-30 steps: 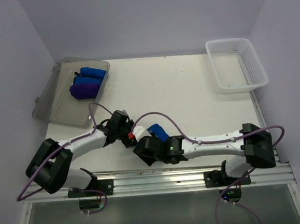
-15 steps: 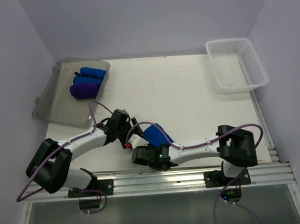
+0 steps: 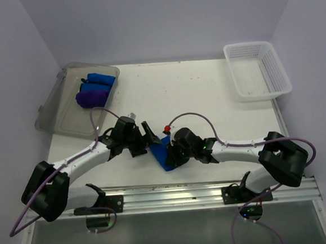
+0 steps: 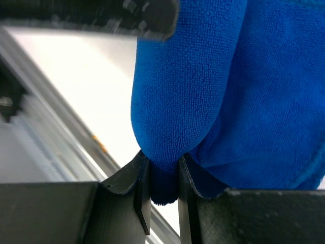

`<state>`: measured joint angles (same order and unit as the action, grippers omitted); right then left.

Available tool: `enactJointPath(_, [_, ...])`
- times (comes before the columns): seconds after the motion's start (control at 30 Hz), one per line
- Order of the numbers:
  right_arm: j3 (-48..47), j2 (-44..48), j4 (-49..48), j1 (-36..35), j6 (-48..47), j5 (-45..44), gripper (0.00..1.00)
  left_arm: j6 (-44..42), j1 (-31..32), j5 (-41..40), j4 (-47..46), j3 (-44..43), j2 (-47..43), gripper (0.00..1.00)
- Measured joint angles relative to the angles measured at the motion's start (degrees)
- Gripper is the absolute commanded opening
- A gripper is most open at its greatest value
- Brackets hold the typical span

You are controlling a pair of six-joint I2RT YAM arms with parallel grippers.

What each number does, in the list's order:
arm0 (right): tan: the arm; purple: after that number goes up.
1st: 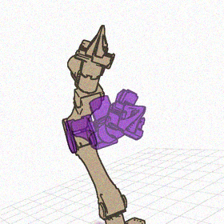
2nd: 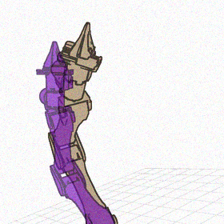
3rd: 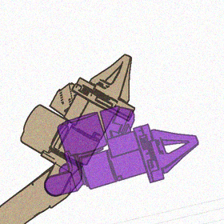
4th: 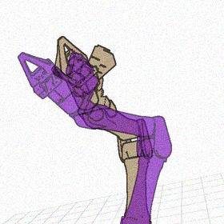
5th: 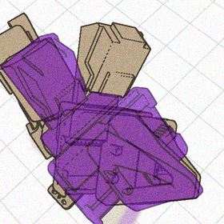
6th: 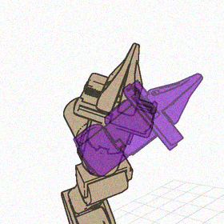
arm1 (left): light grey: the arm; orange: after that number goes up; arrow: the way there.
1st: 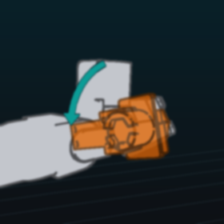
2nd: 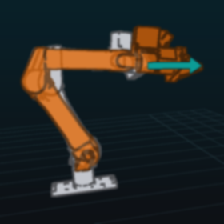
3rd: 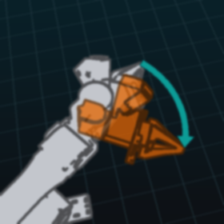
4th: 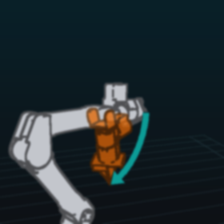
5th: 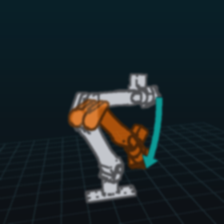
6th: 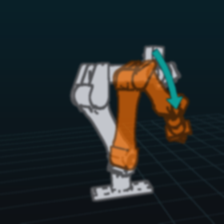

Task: Roll the towels
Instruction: Roll the towel

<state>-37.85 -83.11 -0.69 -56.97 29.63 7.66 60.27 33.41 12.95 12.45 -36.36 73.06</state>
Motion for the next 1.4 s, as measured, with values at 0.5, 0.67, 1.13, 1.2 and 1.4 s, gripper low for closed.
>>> enactJointPath(0.5, [8.9,-3.8,-19.6,11.3,12.5,25.2,0.29,-0.2,0.2,5.2,-11.8,3.5,10.2,0.51])
enactJointPath(0.67, [6.7,1.9,-8.5,11.0,8.3,20.9,0.58,-0.9,0.4,5.9,-11.6,2.8,10.6,0.44])
enactJointPath(1.13, [-21.8,1.5,24.6,-15.7,-8.2,-26.0,0.68,-2.9,0.5,5.0,-4.5,-0.7,10.6,0.44])
enactJointPath(1.2, [-24.6,-4.0,27.2,-19.0,-9.4,-31.4,0.68,-2.9,0.5,4.9,-4.0,-1.0,10.6,0.44])
enactJointPath(1.4, [-28.4,-15.9,31.8,-22.6,-8.9,-40.2,0.59,-2.9,0.5,4.8,-3.3,-1.3,10.6,0.45])
